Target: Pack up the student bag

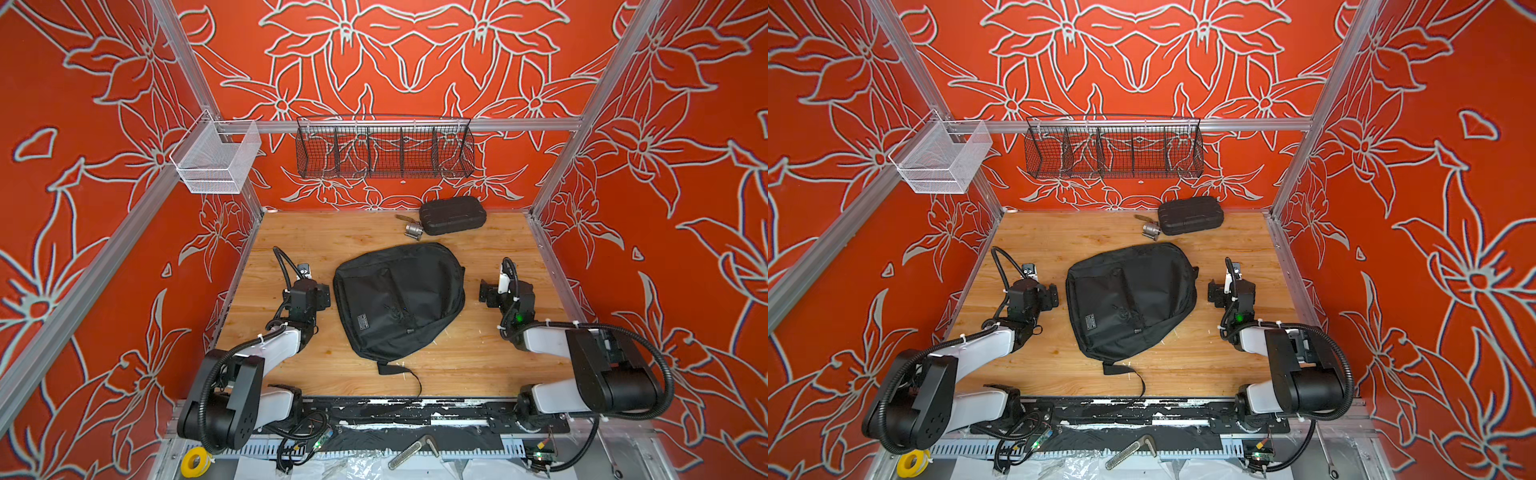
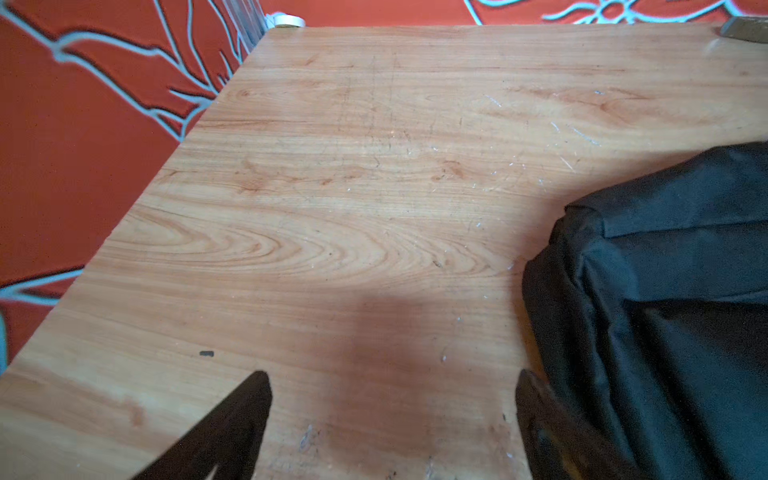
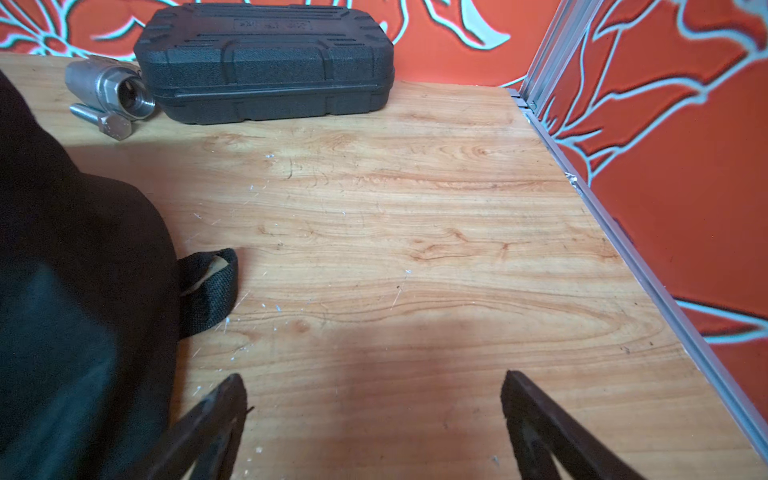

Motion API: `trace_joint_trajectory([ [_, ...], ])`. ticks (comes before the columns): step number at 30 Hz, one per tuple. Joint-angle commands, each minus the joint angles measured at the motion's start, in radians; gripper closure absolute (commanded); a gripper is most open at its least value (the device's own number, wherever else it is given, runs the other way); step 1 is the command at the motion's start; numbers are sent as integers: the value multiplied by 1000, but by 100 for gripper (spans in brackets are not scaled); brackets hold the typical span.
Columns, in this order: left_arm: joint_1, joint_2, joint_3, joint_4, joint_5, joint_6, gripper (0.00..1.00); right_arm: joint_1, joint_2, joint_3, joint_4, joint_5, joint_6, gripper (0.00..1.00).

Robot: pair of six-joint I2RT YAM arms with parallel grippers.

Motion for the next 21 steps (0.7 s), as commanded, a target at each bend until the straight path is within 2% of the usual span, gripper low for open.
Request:
trace_joint_trajectory([
  [1,42,17,6,60,124,32,2,-5,-3,2,28,-36,-31,3],
  [2,60,28,0,68,166,30,2,-6,-2,1,33,-37,-30,3],
  [3,81,66,-26,163,211,31,3,-6,-4,5,23,-38,-30,3],
  [4,86,91,-20,180,212,31,3,-7,-3,4,24,-38,-31,3],
  [5,98,70,8,92,237,24,3,-7,-2,3,27,-38,-31,3],
  [12,100,63,13,74,207,7,3,-8,-2,6,19,-45,-31,3],
  [17,99,65,18,65,212,7,3,-37,-4,6,17,-140,-36,3],
  [21,99,67,19,66,212,7,3,-39,-4,6,17,-140,-35,3],
])
